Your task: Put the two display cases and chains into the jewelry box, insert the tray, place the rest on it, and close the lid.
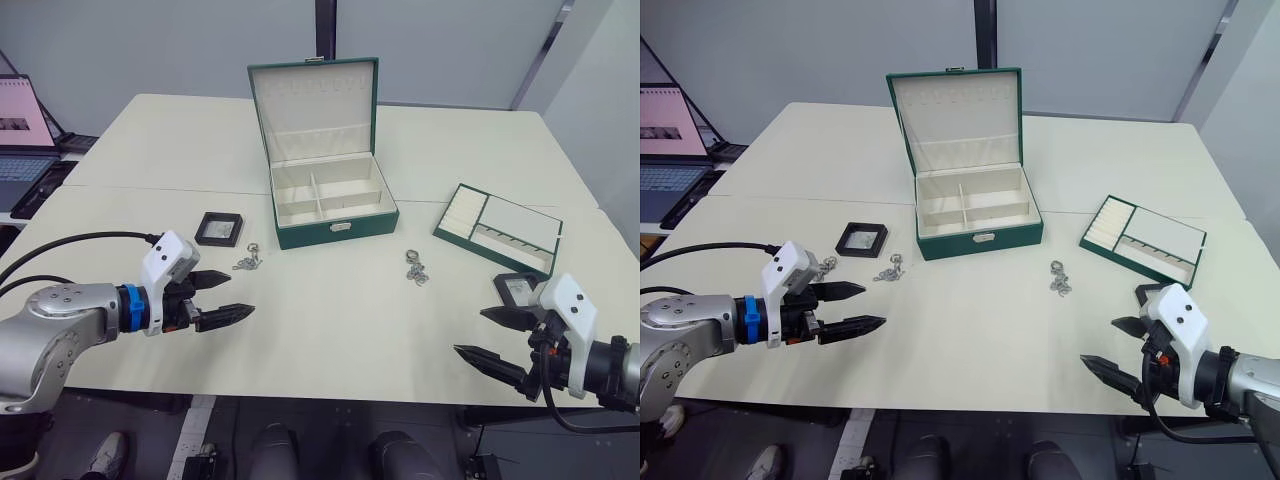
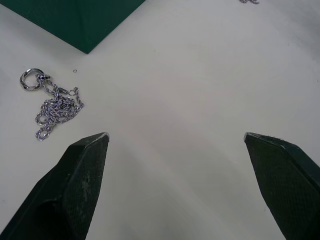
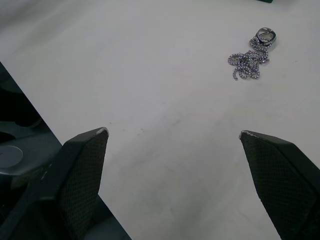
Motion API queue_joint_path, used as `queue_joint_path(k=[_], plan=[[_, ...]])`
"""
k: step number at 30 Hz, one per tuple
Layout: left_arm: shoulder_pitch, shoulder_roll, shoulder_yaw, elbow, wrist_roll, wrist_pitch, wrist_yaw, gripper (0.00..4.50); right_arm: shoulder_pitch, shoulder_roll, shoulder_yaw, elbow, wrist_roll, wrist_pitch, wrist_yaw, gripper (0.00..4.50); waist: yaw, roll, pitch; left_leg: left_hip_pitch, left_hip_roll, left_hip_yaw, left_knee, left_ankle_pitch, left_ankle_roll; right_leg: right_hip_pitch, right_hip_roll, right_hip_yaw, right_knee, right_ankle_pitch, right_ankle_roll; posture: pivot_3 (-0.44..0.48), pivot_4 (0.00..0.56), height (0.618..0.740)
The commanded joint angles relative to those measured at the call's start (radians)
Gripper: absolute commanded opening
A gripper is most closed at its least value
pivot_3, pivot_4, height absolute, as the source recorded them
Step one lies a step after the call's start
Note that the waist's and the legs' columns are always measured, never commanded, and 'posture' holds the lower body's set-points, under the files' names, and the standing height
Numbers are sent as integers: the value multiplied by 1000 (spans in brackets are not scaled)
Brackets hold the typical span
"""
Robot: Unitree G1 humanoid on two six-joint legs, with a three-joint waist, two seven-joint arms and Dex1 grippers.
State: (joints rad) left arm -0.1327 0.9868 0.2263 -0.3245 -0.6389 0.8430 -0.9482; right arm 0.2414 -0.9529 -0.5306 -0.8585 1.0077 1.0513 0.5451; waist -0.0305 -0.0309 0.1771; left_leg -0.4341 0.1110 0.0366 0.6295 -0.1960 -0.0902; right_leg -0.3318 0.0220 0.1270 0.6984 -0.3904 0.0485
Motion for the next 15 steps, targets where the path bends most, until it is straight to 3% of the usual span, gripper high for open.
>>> queue_joint_path(k=[1,15], plan=[[-9,-9,12,-23,11,-32,12,4500,-22,-14,-1,-9,-1,-27,5,4469,0,0,0,0,0,0,0,0,0,0,0,0,0,0,0,0,150,737],[-30,-12,5,-15,8,-11,43,4500,-86,-28,55,17,-28,-36,-5,4469,0,0,0,0,0,-1,0,0,0,0,0,-1,0,0,0,0,150,737]])
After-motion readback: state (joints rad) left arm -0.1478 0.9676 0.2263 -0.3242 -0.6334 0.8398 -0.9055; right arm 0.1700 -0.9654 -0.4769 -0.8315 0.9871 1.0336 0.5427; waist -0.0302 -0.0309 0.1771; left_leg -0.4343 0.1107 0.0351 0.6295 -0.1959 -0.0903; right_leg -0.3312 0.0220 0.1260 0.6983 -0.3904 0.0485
